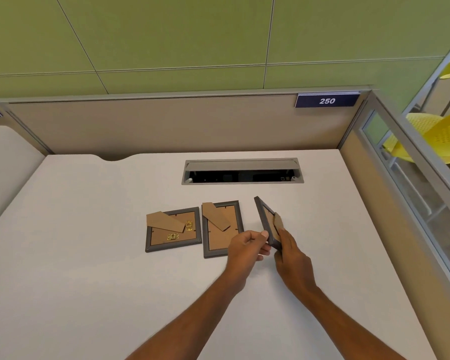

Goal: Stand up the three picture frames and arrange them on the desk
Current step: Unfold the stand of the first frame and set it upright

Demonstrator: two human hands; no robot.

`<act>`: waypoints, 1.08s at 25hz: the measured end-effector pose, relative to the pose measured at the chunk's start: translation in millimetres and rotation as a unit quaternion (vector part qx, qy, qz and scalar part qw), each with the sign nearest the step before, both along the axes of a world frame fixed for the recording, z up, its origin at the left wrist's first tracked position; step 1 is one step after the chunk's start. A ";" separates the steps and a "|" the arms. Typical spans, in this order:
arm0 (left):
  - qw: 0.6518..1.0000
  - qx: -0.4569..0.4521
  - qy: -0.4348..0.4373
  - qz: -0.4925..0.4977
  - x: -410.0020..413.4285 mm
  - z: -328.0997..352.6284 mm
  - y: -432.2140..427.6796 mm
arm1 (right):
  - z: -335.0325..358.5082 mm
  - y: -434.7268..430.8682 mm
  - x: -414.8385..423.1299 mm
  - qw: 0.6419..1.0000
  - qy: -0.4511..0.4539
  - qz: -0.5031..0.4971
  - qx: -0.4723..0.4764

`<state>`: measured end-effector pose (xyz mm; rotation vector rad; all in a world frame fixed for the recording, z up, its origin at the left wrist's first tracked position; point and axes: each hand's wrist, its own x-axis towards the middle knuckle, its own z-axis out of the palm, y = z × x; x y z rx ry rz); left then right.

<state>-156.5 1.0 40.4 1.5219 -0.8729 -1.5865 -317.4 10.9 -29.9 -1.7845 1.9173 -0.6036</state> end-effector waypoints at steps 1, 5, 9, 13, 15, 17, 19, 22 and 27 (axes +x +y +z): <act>1.000 0.001 0.005 -0.013 -4.2 1.3 -1.6 | 1.3 -0.1 -3.5 1.000 -0.010 -0.005 -0.004; 0.998 0.006 0.024 -0.052 -15.5 4.0 -3.6 | 5.2 -3.0 -17.2 0.997 -0.057 -0.046 -0.027; 0.998 0.020 0.013 -0.053 -7.2 0.5 -11.7 | 10.8 -18.7 -34.1 0.993 -0.075 -0.088 0.015; 0.999 0.029 -0.024 -0.027 5.2 -4.2 -30.0 | 24.2 -36.2 -51.0 0.982 -0.155 -0.108 0.021; 0.999 0.030 -0.042 -0.018 7.6 -7.2 -38.5 | 31.3 -42.2 -56.2 0.969 -0.218 -0.110 0.035; 0.998 0.025 -0.063 -0.011 8.9 -9.1 -46.7 | 36.7 -48.3 -61.2 0.947 -0.292 -0.117 0.062; 0.997 0.004 -0.081 -0.021 10.0 -9.4 -53.5 | 42.2 -52.4 -65.5 0.927 -0.347 -0.114 0.090; 0.995 -0.015 -0.066 -0.067 9.5 -8.9 -63.7 | 47.8 -55.3 -70.9 0.916 -0.369 -0.093 0.122; 0.988 -0.032 -0.108 -0.106 9.9 -16.6 -75.9 | 46.6 -61.1 -75.9 0.914 -0.365 -0.068 0.166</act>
